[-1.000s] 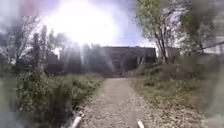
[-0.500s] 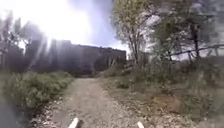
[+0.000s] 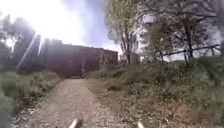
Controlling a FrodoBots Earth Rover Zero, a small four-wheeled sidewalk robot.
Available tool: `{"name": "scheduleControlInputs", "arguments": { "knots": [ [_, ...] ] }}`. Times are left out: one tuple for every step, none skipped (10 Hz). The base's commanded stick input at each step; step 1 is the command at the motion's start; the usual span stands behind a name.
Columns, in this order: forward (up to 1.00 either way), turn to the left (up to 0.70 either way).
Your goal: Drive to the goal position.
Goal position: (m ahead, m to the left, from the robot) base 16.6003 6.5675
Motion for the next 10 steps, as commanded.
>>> {"name": "scheduleControlInputs", "arguments": {
  "knots": [
    [0.70, 0.00],
    [0.70, 0.00],
    [0.70, 0.00],
    [0.70, 0.05],
    [0.70, 0.16],
    [0.70, 0.35],
    [0.70, 0.35],
    [0.70, 0.04],
    [0.70, 0.00],
    [0.70, 0.00]
  ]
}}
